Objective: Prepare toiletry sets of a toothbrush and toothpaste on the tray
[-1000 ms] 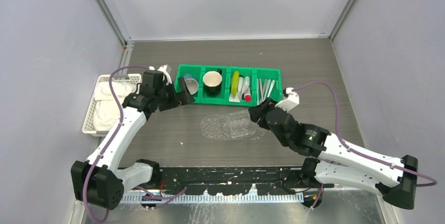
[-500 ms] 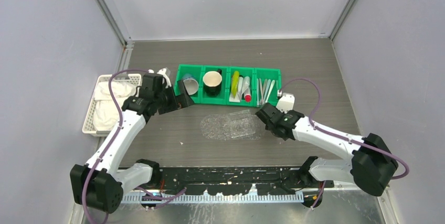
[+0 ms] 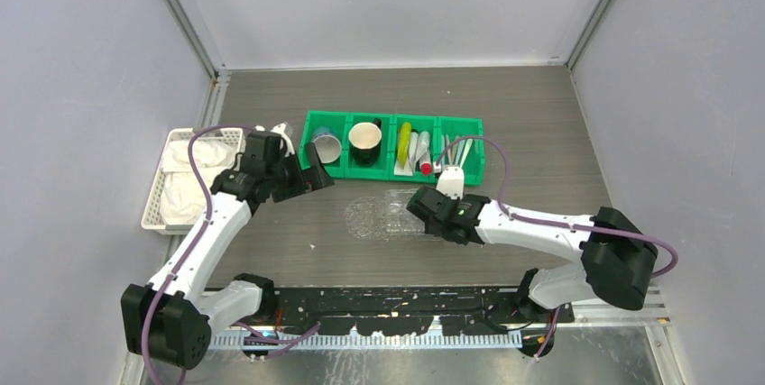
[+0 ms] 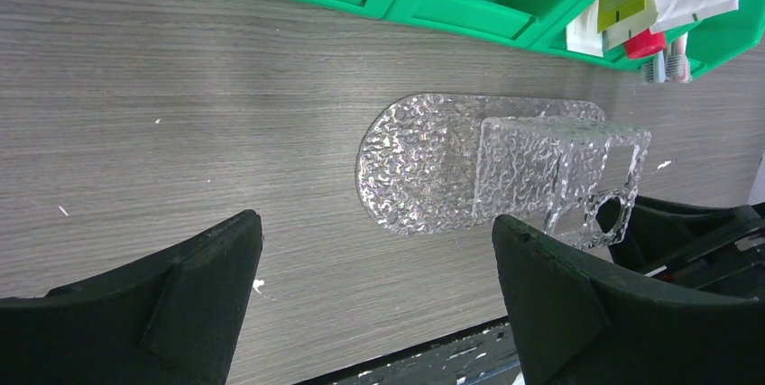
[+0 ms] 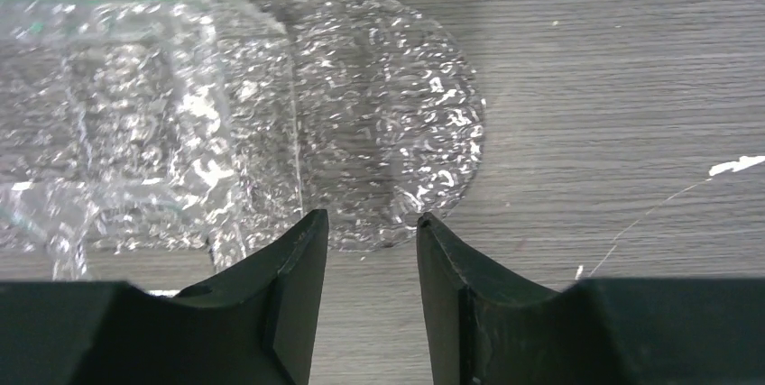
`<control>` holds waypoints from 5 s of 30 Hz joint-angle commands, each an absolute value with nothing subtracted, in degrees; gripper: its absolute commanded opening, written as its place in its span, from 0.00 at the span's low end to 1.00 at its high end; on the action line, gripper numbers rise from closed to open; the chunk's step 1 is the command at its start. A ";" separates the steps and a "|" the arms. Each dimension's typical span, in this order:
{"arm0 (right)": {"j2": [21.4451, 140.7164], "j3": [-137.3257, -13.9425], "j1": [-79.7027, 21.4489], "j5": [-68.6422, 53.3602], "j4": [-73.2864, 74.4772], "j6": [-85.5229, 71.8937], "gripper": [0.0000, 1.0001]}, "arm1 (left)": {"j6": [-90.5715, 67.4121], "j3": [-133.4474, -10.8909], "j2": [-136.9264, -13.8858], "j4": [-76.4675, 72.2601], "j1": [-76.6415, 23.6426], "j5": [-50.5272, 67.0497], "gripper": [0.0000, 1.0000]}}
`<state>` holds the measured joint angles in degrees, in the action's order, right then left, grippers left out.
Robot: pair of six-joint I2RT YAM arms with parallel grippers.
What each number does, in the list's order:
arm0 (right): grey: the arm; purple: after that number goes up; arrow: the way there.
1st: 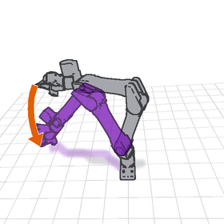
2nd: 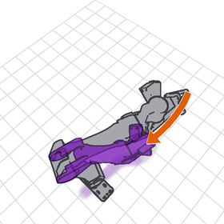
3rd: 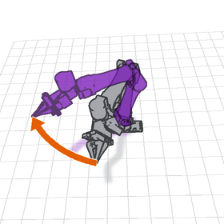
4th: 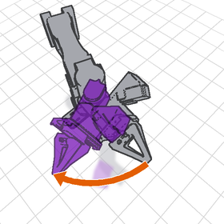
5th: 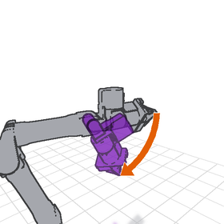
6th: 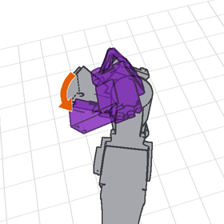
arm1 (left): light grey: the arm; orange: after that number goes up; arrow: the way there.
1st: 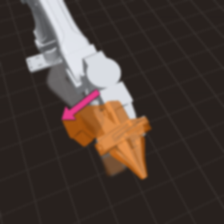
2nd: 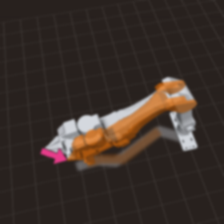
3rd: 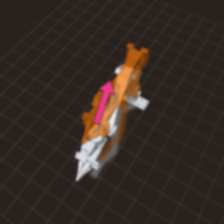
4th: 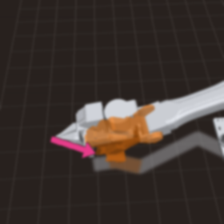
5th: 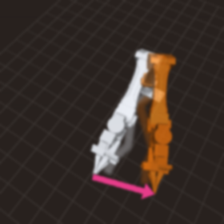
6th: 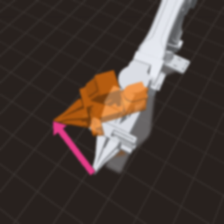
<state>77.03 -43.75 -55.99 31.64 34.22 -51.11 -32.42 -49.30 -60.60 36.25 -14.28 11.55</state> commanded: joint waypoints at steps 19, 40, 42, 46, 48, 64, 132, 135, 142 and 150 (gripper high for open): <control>75.55 -44.25 -54.21 31.10 28.86 -48.37 0.48 | -32.79 -49.10 -59.42 34.16 -14.35 11.74 1.00; 83.45 -74.78 -38.94 26.06 40.08 -32.92 0.44 | -32.97 -48.42 -60.33 33.24 -14.34 12.08 1.00; 86.12 -75.94 -38.64 24.58 39.01 -35.62 0.45 | -32.89 -48.43 -60.17 33.27 -14.37 11.96 1.00; 88.53 -74.93 -38.41 23.28 36.45 -41.92 0.42 | -32.35 -48.75 -59.94 33.87 -14.34 11.54 1.00; 88.11 -72.09 -38.41 22.95 33.34 -45.07 0.42 | -32.08 -48.86 -59.99 34.01 -14.33 11.38 1.00; 92.29 -69.80 -38.45 22.62 24.55 -49.64 0.42 | -31.35 -47.95 -60.21 33.39 -14.33 11.45 1.00; 87.16 -106.55 -65.61 8.89 72.64 -31.65 0.01 | -43.60 -68.80 -75.14 21.91 -17.79 28.86 1.00; 89.42 -109.41 -65.63 7.59 70.80 -30.61 0.01 | -43.68 -66.16 -74.51 21.27 -20.84 28.55 1.00; 93.86 -116.68 -61.52 11.49 68.89 -28.24 0.01 | -45.14 -54.77 -67.15 20.74 -31.75 24.34 1.00; 89.11 -113.47 -56.34 6.92 63.86 -28.24 0.01 | -44.89 -50.79 -61.74 23.58 -34.96 18.61 1.00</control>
<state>94.54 -113.06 -58.17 3.03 75.22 -29.04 -47.59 -49.76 -63.29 20.56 -33.21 18.11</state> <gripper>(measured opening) 0.042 0.996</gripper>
